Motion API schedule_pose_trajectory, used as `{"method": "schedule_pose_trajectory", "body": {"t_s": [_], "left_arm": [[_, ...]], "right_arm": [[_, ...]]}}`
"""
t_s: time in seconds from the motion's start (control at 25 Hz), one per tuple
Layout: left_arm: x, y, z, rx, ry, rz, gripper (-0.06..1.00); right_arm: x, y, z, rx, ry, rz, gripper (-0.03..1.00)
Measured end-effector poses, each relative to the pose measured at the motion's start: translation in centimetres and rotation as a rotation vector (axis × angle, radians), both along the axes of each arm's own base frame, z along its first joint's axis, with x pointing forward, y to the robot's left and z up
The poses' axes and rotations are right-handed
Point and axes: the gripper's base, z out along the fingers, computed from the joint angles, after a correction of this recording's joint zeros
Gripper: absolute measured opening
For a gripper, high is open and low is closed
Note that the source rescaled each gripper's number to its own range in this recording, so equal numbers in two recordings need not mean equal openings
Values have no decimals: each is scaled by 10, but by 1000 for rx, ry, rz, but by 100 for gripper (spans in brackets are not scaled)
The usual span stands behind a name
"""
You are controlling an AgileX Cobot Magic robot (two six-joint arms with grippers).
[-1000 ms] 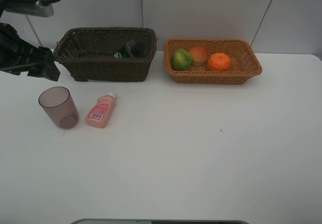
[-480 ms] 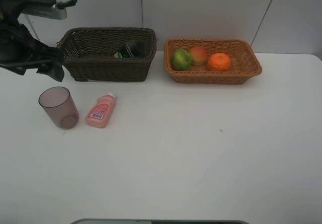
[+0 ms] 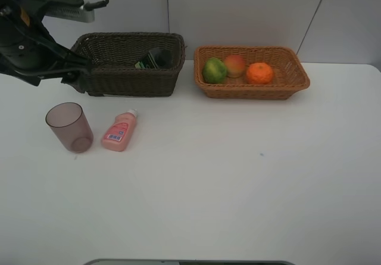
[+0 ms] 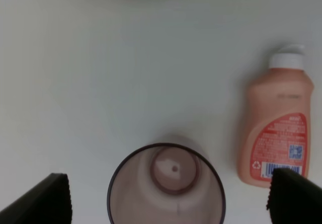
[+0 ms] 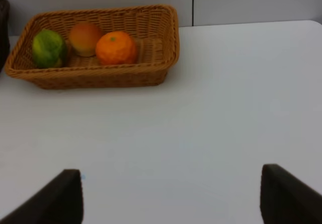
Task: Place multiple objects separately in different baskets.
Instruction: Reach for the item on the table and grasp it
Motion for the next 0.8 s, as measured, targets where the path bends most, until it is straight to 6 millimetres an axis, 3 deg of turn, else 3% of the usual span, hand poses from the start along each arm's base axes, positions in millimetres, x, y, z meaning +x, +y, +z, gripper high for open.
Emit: {"method": "schedule_pose_trajectory", "body": {"t_s": [0.28,0.8], "left_arm": [[0,-1,-1,-31,5,46,100],[4,-7,-23,-17,93,59,100]], "right_arm": [[0,0,0,0,0,0,64],[0,0,0,0,0,0,64]]}}
